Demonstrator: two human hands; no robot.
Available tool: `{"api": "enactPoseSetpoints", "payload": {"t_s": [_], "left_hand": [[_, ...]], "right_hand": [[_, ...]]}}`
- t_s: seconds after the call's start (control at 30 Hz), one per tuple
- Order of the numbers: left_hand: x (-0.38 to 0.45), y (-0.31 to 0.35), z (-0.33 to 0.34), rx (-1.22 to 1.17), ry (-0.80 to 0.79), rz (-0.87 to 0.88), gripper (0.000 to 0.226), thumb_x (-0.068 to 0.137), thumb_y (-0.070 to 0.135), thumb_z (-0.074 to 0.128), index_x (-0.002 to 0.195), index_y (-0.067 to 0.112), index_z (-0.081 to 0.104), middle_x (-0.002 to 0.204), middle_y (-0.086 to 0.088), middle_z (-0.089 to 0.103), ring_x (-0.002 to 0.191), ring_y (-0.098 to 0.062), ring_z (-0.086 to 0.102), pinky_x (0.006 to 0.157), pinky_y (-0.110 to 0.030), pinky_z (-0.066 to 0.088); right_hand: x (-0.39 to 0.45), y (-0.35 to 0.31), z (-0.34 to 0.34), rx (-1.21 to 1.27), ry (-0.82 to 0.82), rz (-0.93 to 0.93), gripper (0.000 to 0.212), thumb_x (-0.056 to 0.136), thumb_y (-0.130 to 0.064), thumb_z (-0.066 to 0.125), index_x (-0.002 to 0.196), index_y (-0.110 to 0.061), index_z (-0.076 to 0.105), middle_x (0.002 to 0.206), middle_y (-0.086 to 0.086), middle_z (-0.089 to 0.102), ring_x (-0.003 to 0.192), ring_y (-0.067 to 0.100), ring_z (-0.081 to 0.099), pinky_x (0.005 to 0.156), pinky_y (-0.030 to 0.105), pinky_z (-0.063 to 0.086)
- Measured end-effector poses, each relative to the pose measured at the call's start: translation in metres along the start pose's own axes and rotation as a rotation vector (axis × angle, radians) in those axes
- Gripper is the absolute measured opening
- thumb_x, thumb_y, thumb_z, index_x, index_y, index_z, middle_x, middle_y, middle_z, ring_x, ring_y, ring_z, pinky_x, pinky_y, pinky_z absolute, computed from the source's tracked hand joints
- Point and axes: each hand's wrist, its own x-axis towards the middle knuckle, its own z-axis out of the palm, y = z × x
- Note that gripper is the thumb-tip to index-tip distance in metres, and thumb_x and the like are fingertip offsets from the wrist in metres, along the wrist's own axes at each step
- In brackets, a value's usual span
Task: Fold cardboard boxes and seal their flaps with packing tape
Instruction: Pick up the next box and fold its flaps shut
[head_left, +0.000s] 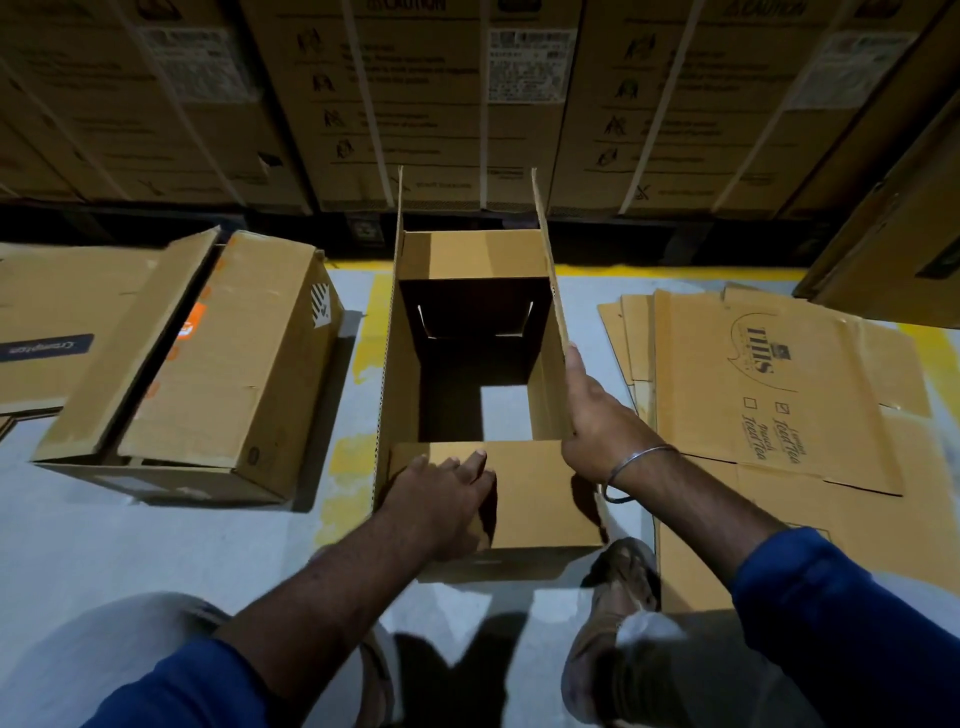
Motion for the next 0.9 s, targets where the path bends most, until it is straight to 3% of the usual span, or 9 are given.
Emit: {"api": "enactPoseSetpoints", "payload": {"t_s": [0.13,0.23,0.3,0.4,0.5,0.6,0.7,0.77,0.9], "left_hand": [[-0.004,-0.002,-0.011,-0.103,-0.019,0.002,0.084,0.097,0.052,0.061,0.164,0.025,0.019,0.174,-0.004,0.004,0.151,-0.029,0.033,0.117,-0.053,0.037],[-0.012,-0.006,-0.03,-0.162,-0.008,0.008,0.066,0.098,0.048,0.061,0.156,0.027,0.037,0.163,-0.004,0.038,0.137,-0.027,0.051,0.104,-0.047,0.047],[-0.019,-0.015,-0.042,-0.178,0.096,0.013,0.051,0.099,0.05,0.06,0.144,0.029,0.049,0.137,-0.001,0.063,0.124,-0.023,0.061,0.098,-0.044,0.052],[-0.034,-0.039,-0.058,-0.282,0.463,0.059,0.035,0.103,0.045,0.055,0.135,0.033,0.058,0.121,0.008,0.069,0.109,-0.012,0.066,0.089,-0.039,0.056],[-0.055,-0.065,-0.072,-0.734,1.095,0.087,0.024,0.103,0.013,0.057,0.122,0.017,0.071,0.107,0.004,0.074,0.097,-0.007,0.07,0.081,-0.028,0.057],[-0.064,-0.094,-0.066,-1.127,1.395,-0.191,0.028,0.102,-0.002,0.052,0.123,0.008,0.067,0.106,-0.001,0.073,0.098,-0.01,0.071,0.088,-0.035,0.059],[-0.053,-0.102,-0.041,-1.393,1.028,-0.491,0.048,0.103,0.015,0.062,0.148,0.024,0.051,0.132,0.001,0.065,0.114,-0.013,0.063,0.105,-0.046,0.053],[-0.042,-0.096,-0.021,-1.462,0.717,-0.466,0.07,0.099,0.034,0.068,0.16,0.033,0.034,0.158,-0.005,0.046,0.136,-0.024,0.051,0.112,-0.05,0.045],[-0.017,-0.072,0.001,-1.284,0.447,-0.275,0.118,0.072,0.088,0.059,0.165,0.042,0.002,0.173,0.0,0.013,0.158,-0.025,0.018,0.124,-0.05,0.026]], "right_hand": [[0.001,0.0,0.016,0.055,-0.118,-0.087,0.115,0.092,-0.043,0.07,0.158,-0.038,-0.025,0.173,0.007,-0.005,0.153,0.034,0.027,0.116,0.044,0.039],[0.003,0.0,0.03,0.029,-0.211,-0.094,0.115,0.089,-0.063,0.067,0.159,-0.04,-0.022,0.171,0.008,-0.017,0.159,0.031,0.007,0.123,0.047,0.028],[0.006,0.002,0.036,0.014,-0.203,-0.097,0.112,0.087,-0.069,0.064,0.16,-0.042,-0.018,0.171,0.006,-0.017,0.159,0.03,0.005,0.123,0.049,0.027],[0.012,0.009,0.041,0.013,-0.192,-0.104,0.106,0.087,-0.075,0.059,0.16,-0.045,-0.011,0.172,0.003,-0.014,0.159,0.027,0.005,0.124,0.05,0.027],[0.017,0.017,0.043,-0.016,-0.194,-0.117,0.097,0.09,-0.068,0.061,0.162,-0.045,-0.001,0.173,-0.002,-0.01,0.159,0.025,0.008,0.124,0.047,0.027],[0.021,0.023,0.046,-0.071,-0.19,-0.127,0.093,0.093,-0.053,0.067,0.161,-0.047,0.004,0.173,-0.007,-0.006,0.159,0.024,0.008,0.123,0.047,0.028],[0.022,0.026,0.048,-0.065,-0.171,-0.068,0.097,0.089,-0.053,0.072,0.161,-0.046,0.007,0.173,-0.003,-0.005,0.158,0.026,0.009,0.122,0.049,0.031],[0.021,0.026,0.047,-0.064,-0.161,-0.009,0.103,0.086,-0.059,0.073,0.162,-0.043,0.006,0.173,0.0,-0.007,0.158,0.028,0.008,0.122,0.051,0.031],[0.018,0.027,0.046,-0.043,-0.171,0.116,0.116,0.081,-0.068,0.073,0.163,-0.038,-0.004,0.171,0.01,-0.014,0.157,0.036,0.011,0.12,0.052,0.033]]}}
